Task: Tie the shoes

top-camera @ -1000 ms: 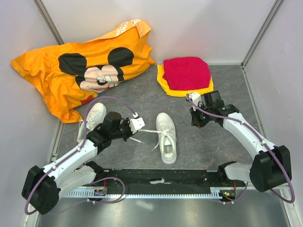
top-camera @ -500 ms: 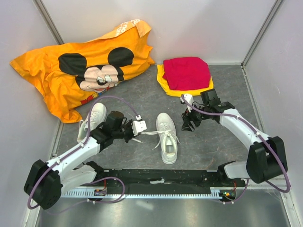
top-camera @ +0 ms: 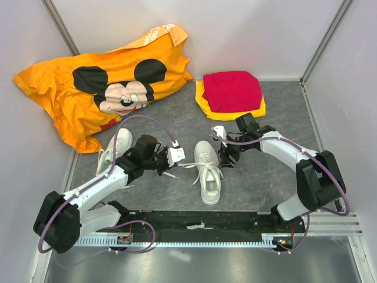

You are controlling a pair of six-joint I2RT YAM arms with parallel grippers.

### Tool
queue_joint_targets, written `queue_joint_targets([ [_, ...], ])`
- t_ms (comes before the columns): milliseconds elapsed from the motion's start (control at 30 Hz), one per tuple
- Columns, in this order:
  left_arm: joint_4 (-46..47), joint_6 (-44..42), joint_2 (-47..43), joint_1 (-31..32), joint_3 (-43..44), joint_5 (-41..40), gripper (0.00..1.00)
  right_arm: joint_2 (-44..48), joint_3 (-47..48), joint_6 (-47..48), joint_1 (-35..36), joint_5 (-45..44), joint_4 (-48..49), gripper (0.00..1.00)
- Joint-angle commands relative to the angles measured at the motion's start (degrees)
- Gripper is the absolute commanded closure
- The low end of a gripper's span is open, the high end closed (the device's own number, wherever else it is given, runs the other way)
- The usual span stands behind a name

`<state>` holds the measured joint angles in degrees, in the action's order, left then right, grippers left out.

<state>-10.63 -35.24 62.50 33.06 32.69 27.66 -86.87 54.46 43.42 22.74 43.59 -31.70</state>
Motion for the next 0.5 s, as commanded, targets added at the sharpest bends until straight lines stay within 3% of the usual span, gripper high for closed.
queue_joint_targets([
  [0, 1.1, -1.2, 1.0, -0.5, 2.7, 1.8, 0.99, -1.5, 0.5, 5.2, 1.6, 2.3, 1.7, 0.31],
  [233, 1.3, -1.1, 1.9, -0.5, 3.0, 1.5, 0.99, -3.9, 0.1, 7.1, 2.5, 2.1, 2.8, 0.39],
  [333, 1.5, -1.0, 2.1, -0.5, 3.1, 1.3, 0.98, -4.1, -0.1, 7.6, 2.7, 2.1, 3.2, 0.49],
  [433, 1.8, -1.1, 2.3, -0.4, 3.1, 1.1, 0.99, -4.4, -0.1, 7.8, 2.8, 1.9, 3.5, 0.65],
  [467, 1.7, -1.1, 2.4, -0.5, 3.2, 1.0, 0.99, -4.4, -0.1, 7.7, 2.7, 1.8, 3.5, 0.76],
])
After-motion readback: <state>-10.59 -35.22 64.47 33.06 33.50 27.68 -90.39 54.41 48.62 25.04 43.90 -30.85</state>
